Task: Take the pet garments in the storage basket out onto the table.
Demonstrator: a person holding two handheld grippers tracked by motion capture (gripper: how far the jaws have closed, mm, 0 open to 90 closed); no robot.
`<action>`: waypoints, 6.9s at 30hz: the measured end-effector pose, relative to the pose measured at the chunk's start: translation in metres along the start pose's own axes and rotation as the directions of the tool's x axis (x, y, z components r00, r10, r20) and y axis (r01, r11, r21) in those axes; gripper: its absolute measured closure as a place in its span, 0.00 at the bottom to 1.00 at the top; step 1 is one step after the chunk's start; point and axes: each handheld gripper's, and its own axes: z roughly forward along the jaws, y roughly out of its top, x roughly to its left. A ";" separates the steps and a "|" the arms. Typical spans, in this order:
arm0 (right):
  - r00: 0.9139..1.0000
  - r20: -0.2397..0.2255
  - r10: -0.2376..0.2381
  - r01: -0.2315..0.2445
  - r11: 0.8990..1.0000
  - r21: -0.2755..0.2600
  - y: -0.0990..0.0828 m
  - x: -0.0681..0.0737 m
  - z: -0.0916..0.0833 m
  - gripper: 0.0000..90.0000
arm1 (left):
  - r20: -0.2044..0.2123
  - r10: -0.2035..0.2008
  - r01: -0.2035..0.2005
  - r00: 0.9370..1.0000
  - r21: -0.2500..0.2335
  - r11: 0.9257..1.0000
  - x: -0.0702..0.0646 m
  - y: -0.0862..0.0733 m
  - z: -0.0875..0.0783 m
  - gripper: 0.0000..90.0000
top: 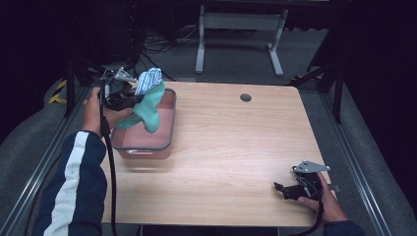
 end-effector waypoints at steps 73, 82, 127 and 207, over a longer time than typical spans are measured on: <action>1.000 -0.001 0.003 -0.003 1.000 -0.003 0.000 0.000 0.000 0.01 | 0.394 0.269 -0.265 0.879 -0.064 0.962 -0.182 0.058 0.096 0.92; 1.000 -0.001 0.004 -0.004 1.000 -0.002 0.000 0.000 0.000 0.01 | 0.436 0.244 -0.274 0.866 0.007 0.962 -0.199 0.042 0.132 0.92; 1.000 -0.001 0.004 -0.004 1.000 -0.002 0.000 0.000 0.000 0.01 | 0.374 0.318 -0.352 0.871 0.025 0.936 -0.211 0.020 0.112 0.28; 1.000 0.002 0.005 -0.005 1.000 -0.002 -0.001 0.000 0.000 0.01 | 0.308 0.244 -0.296 0.920 0.134 0.946 -0.127 -0.174 0.061 0.19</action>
